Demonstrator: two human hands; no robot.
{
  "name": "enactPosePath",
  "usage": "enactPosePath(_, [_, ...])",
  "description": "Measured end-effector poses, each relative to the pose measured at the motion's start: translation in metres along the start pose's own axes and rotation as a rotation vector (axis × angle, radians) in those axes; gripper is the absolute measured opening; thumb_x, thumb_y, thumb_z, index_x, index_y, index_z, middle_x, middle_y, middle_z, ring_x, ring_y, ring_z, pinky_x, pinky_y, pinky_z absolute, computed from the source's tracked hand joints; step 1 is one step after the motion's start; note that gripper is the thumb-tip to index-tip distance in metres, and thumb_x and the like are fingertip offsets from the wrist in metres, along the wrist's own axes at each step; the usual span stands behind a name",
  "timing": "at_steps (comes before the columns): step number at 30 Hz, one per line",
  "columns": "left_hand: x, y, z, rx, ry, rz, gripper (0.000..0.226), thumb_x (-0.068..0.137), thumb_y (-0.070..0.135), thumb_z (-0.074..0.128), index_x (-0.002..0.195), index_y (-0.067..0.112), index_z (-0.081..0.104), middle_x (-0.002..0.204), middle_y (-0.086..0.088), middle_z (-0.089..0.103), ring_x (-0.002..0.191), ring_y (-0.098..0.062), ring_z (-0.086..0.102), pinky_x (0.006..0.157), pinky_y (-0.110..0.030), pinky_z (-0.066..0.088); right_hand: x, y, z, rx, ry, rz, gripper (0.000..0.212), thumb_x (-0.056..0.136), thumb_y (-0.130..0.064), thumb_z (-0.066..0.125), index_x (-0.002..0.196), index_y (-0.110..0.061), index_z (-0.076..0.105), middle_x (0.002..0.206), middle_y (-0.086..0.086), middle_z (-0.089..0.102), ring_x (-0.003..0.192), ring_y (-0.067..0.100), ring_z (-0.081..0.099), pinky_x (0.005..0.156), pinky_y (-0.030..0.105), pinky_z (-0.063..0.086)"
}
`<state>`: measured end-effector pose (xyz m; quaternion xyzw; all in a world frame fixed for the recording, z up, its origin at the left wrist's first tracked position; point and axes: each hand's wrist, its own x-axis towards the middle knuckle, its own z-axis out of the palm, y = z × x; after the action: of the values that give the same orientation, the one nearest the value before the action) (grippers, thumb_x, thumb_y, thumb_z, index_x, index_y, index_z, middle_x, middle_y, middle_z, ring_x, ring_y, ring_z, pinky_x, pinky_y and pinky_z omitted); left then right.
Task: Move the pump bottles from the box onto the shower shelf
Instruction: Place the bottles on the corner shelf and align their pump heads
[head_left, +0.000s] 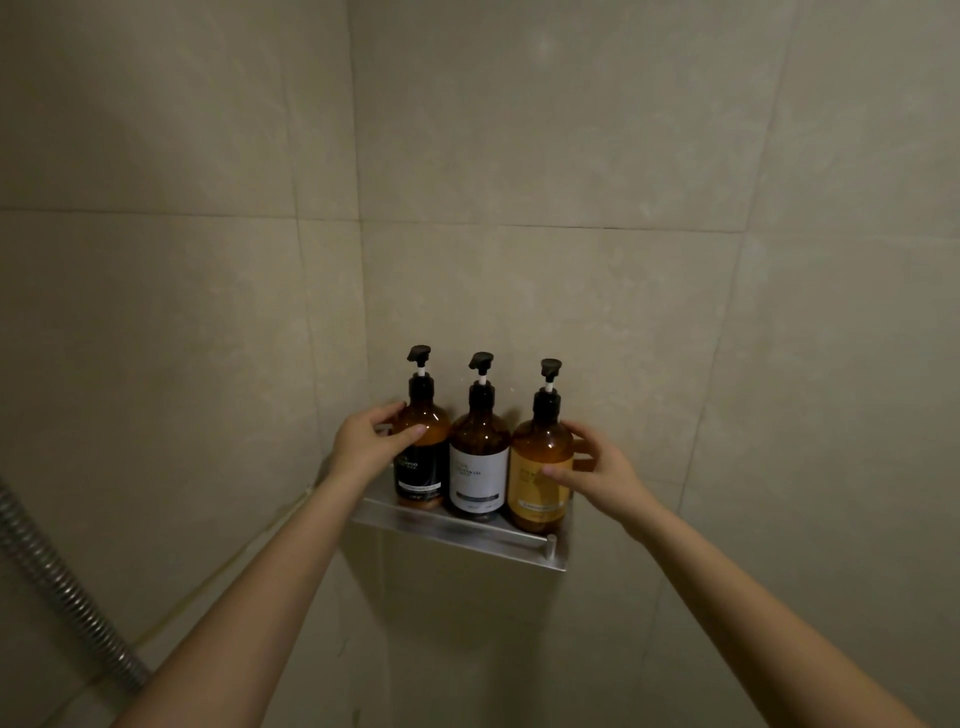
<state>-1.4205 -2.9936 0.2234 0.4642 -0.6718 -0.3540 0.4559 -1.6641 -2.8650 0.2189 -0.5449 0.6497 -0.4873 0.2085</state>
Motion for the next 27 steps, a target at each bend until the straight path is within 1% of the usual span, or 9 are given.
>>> enactPosePath(5, [0.001, 0.002, -0.001, 0.01, -0.01, 0.004, 0.06, 0.076, 0.021, 0.073, 0.132, 0.013, 0.051, 0.135, -0.008, 0.054, 0.12, -0.025, 0.051, 0.089, -0.029, 0.039, 0.0, 0.0, 0.0, -0.006, 0.004, 0.001, 0.068, 0.075, -0.016, 0.076, 0.135, -0.014, 0.044, 0.13, 0.007, 0.054, 0.119, 0.024, 0.053, 0.094, 0.04, 0.051])
enactPosePath(8, [0.002, 0.002, -0.002, -0.01, -0.018, 0.001, 0.06, 0.076, 0.019, 0.074, 0.131, 0.013, 0.051, 0.136, -0.008, 0.053, 0.123, -0.025, 0.049, 0.095, -0.033, 0.04, -0.001, -0.002, 0.005, -0.026, 0.037, 0.009, 0.069, 0.074, -0.017, 0.077, 0.135, -0.015, 0.045, 0.131, 0.007, 0.054, 0.118, 0.025, 0.054, 0.093, 0.044, 0.052])
enactPosePath(11, [0.003, 0.002, -0.003, -0.027, -0.027, -0.009, 0.06, 0.076, 0.017, 0.073, 0.131, 0.012, 0.051, 0.137, -0.009, 0.052, 0.124, -0.025, 0.049, 0.097, -0.033, 0.039, -0.002, -0.003, 0.008, -0.042, 0.065, 0.011, 0.068, 0.074, -0.017, 0.077, 0.134, -0.015, 0.045, 0.131, 0.006, 0.053, 0.118, 0.025, 0.054, 0.092, 0.045, 0.052])
enactPosePath(14, [0.005, 0.003, -0.003, -0.017, -0.047, -0.011, 0.06, 0.076, 0.016, 0.073, 0.132, 0.011, 0.05, 0.138, -0.009, 0.051, 0.125, -0.025, 0.048, 0.099, -0.034, 0.038, -0.003, -0.002, 0.007, -0.066, 0.048, 0.018, 0.073, 0.072, -0.016, 0.078, 0.136, -0.016, 0.043, 0.134, 0.006, 0.051, 0.121, 0.025, 0.052, 0.095, 0.042, 0.051])
enactPosePath(17, [0.004, 0.004, -0.002, -0.004, -0.049, -0.01, 0.06, 0.077, 0.016, 0.072, 0.133, 0.01, 0.049, 0.137, -0.01, 0.052, 0.125, -0.025, 0.048, 0.1, -0.035, 0.038, -0.003, -0.001, 0.007, -0.096, 0.037, 0.011, 0.075, 0.07, -0.011, 0.079, 0.135, -0.018, 0.042, 0.134, 0.006, 0.051, 0.12, 0.023, 0.052, 0.094, 0.036, 0.05])
enactPosePath(22, [0.005, 0.003, -0.002, -0.013, -0.036, -0.019, 0.06, 0.077, 0.015, 0.072, 0.132, 0.009, 0.05, 0.137, -0.009, 0.052, 0.126, -0.025, 0.047, 0.101, -0.035, 0.037, -0.001, -0.001, 0.009, -0.109, 0.053, 0.016, 0.076, 0.067, -0.011, 0.081, 0.133, -0.018, 0.044, 0.132, 0.006, 0.053, 0.116, 0.024, 0.055, 0.09, 0.035, 0.051])
enactPosePath(27, [0.008, 0.0, -0.001, -0.04, -0.023, -0.03, 0.06, 0.077, 0.014, 0.072, 0.132, 0.011, 0.05, 0.137, -0.009, 0.052, 0.125, -0.026, 0.048, 0.101, -0.037, 0.038, 0.0, 0.002, 0.012, -0.102, 0.048, 0.019, 0.078, 0.066, -0.013, 0.082, 0.134, -0.019, 0.043, 0.133, 0.005, 0.053, 0.117, 0.023, 0.055, 0.088, 0.033, 0.051])
